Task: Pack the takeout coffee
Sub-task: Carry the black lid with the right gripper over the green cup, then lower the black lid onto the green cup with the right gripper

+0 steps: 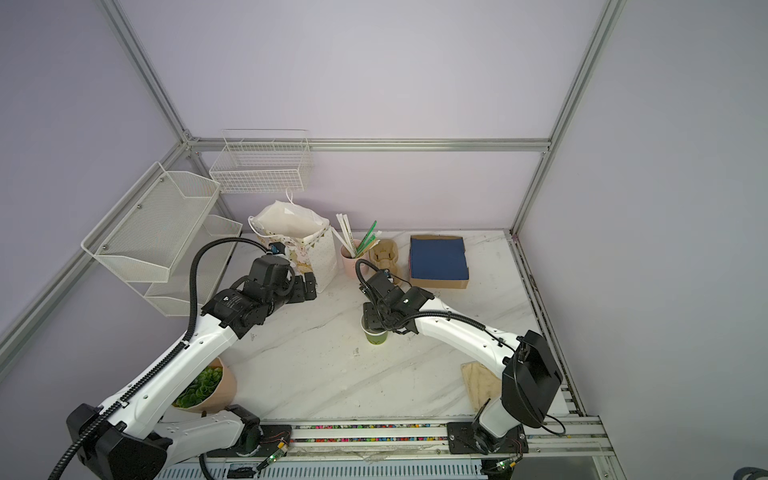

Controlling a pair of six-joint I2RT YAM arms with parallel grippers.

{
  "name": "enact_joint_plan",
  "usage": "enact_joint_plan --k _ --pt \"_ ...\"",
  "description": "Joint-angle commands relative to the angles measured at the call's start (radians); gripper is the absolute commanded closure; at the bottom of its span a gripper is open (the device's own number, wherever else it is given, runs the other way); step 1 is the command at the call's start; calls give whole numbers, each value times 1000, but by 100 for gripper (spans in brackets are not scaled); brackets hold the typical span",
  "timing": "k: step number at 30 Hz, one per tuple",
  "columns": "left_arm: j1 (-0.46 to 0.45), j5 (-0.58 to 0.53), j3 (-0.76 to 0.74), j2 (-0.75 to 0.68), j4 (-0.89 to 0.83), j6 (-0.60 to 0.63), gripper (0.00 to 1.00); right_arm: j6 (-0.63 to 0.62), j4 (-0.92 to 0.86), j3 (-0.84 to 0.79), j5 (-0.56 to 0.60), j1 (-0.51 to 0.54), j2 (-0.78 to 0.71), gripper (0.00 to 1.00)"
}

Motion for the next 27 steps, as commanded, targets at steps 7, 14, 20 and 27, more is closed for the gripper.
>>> enact_joint_plan --k 7,14,20,27 --pt "17 35 -29 -10 29 -6 0 -43 -64 67 31 21 55 30" --pt "27 47 -29 -8 28 -6 0 -56 -96 87 42 23 81 29" --pt "35 61 -27 -4 28 -7 0 -64 -110 86 36 27 85 29" --pt "43 69 -27 -5 29 -8 0 -71 -136 123 46 32 77 29"
